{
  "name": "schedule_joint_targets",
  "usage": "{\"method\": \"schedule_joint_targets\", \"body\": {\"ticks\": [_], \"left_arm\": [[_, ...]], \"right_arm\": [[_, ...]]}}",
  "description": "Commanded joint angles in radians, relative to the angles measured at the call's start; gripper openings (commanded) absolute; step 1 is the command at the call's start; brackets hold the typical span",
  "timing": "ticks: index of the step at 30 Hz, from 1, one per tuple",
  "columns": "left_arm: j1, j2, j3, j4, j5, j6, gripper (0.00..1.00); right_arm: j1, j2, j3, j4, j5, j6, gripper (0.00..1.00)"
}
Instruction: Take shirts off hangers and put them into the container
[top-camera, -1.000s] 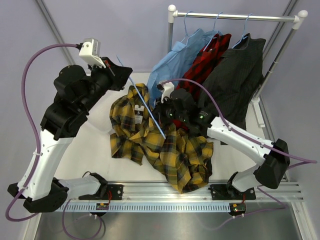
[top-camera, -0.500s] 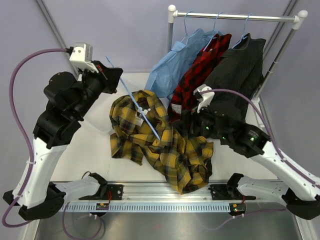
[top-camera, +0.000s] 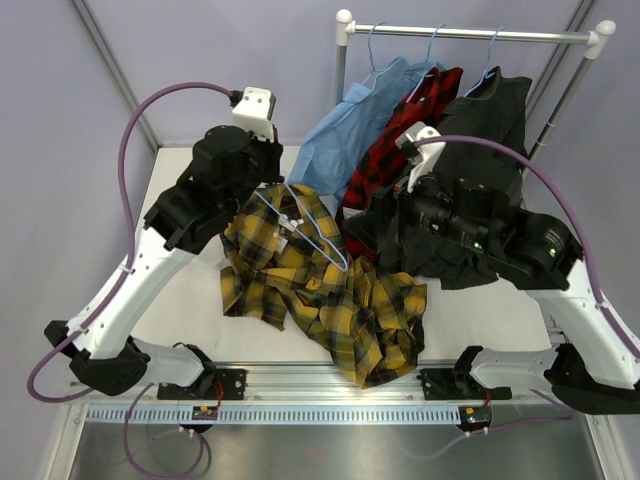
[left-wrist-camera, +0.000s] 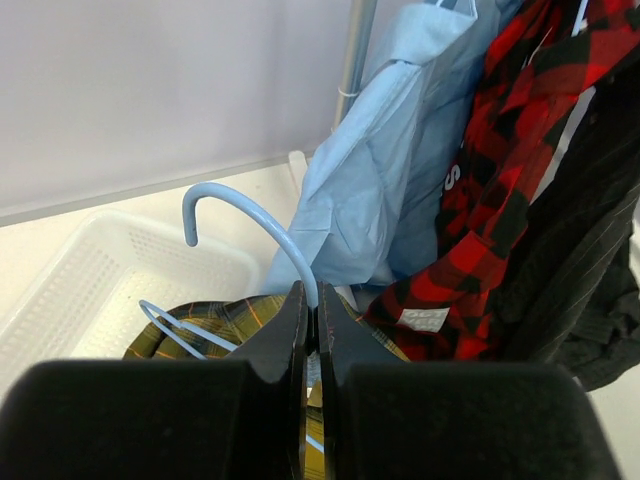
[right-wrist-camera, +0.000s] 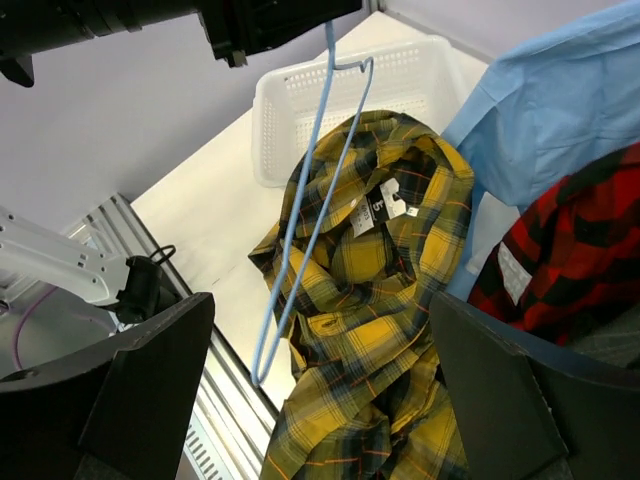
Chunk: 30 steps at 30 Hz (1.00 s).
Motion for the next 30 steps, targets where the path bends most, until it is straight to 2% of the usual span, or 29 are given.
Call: {"method": "schedule_joint_targets", "body": {"ticks": [1, 7, 12, 13, 16, 19, 20, 23, 25, 28, 30], "left_arm": [[-0.038, 0.015, 0.068, 0.049, -0.093, 0.044, 0.0], [-0.075, 0.046, 0.097, 0.051, -0.146, 0.061, 0.0], [-0.087, 0.052, 0.104, 0.051, -0.179, 0.066, 0.0], [-0.09, 0.052, 0.102, 0.051, -0.185, 0.066, 0.0], [-0.093, 0.054, 0.104, 0.052, -0.19, 0.055, 0.0], [-0.101, 0.055, 0.108, 0.052, -0.19, 0.052, 0.0], [-0.102, 0.055, 0.11, 0.052, -0.192, 0.053, 0.0], [-0.107, 0.052, 0.113, 0.054, -0.201, 0.053, 0.0], [-0.108, 0.052, 0.116, 0.054, -0.204, 0.05, 0.0], [-0.111, 0.052, 0.121, 0.055, -0.207, 0.047, 0.0], [-0.113, 0.052, 0.124, 0.054, -0.21, 0.046, 0.0]], "right_arm": [[0.016, 0.08, 0.043, -0.082, -0.048, -0.027, 0.97], [0.03, 0.205, 0.103, -0.112, -0.041, 0.007, 0.95], [0.052, 0.266, 0.141, -0.125, -0.054, 0.02, 0.82], [0.055, 0.277, 0.146, -0.119, -0.061, 0.025, 0.76], [0.061, 0.298, 0.163, -0.115, -0.064, 0.024, 0.7], [0.064, 0.311, 0.168, -0.111, -0.061, 0.017, 0.55], [0.065, 0.312, 0.166, -0.108, -0.06, 0.017, 0.45], [0.065, 0.318, 0.166, -0.102, -0.064, 0.014, 0.33], [0.065, 0.322, 0.158, -0.094, -0.07, 0.014, 0.32], [0.065, 0.326, 0.152, -0.082, -0.081, 0.017, 0.37], [0.065, 0.328, 0.151, -0.074, -0.094, 0.014, 0.38]]}}
